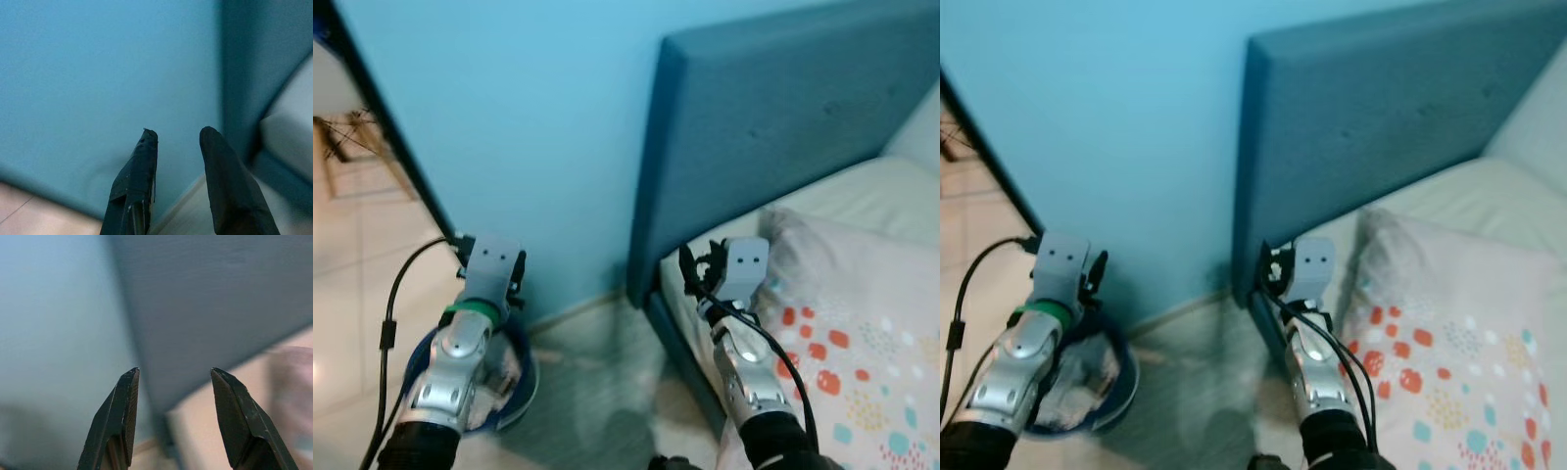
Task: Clean up the room
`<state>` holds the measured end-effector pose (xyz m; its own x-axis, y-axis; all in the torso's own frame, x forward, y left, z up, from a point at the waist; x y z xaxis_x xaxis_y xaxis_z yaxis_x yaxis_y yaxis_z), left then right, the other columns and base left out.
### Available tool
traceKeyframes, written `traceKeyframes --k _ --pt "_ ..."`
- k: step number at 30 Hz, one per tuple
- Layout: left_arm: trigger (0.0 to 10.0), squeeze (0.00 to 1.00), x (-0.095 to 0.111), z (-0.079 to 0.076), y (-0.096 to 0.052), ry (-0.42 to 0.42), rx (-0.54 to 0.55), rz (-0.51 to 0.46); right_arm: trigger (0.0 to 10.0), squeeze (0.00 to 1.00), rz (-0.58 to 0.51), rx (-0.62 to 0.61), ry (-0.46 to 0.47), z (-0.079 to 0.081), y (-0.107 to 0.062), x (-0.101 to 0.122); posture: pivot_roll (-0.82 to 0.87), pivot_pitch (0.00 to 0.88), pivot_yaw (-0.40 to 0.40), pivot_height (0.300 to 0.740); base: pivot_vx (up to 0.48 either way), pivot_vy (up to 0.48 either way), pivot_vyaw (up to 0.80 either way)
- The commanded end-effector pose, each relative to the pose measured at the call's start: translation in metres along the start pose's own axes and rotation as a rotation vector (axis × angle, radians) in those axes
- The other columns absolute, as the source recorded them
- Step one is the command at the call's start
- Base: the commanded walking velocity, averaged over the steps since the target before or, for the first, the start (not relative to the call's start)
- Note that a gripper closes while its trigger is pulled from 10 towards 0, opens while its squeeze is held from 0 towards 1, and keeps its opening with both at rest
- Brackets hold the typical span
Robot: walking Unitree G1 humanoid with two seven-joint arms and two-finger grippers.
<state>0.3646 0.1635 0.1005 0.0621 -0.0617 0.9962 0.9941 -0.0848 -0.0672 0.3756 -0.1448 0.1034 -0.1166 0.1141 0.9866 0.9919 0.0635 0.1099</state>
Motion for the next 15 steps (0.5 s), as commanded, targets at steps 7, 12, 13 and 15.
traceKeyframes --k 7,12,13,15 --pt "10.0 0.00 -0.0066 0.0042 -0.0037 -0.007 0.003 0.023 10.0 0.00 0.019 0.002 0.017 0.0025 -0.0023 -0.0056 0.02 0.042 0.100 0.740 0.000 0.000 -0.78" --pt "10.0 0.00 -0.0060 0.0037 -0.0037 -0.010 -0.001 0.021 10.0 0.00 0.021 -0.006 0.026 0.0009 -0.0019 -0.0055 0.02 0.040 0.101 0.740 0.000 0.000 -0.79" --pt "10.0 0.00 -0.0058 0.0036 -0.0036 -0.011 -0.003 0.021 10.0 0.00 0.021 -0.009 0.032 0.0003 -0.0016 -0.0053 0.02 0.039 0.101 0.740 0.000 0.000 -0.78" --pt "10.0 0.00 -0.0056 0.0036 -0.0034 -0.011 -0.003 0.021 10.0 0.00 0.021 -0.012 0.038 -0.0002 -0.0012 -0.0050 0.02 0.036 0.102 0.740 0.000 0.000 -0.78"
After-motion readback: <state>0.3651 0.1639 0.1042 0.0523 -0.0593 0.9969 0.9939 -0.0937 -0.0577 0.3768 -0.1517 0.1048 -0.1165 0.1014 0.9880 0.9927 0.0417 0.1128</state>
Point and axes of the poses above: a point about 5 cm out from each wrist's last joint towards the gripper, its own y axis pointing out of the wrist towards the gripper, its own x axis along the axis of the wrist's last joint, z = x × y, the point moved 5 cm from there along y, pointing out of the wrist towards the gripper, and after that the axes turned 11 degrees about -y, right-handed, at the moved point
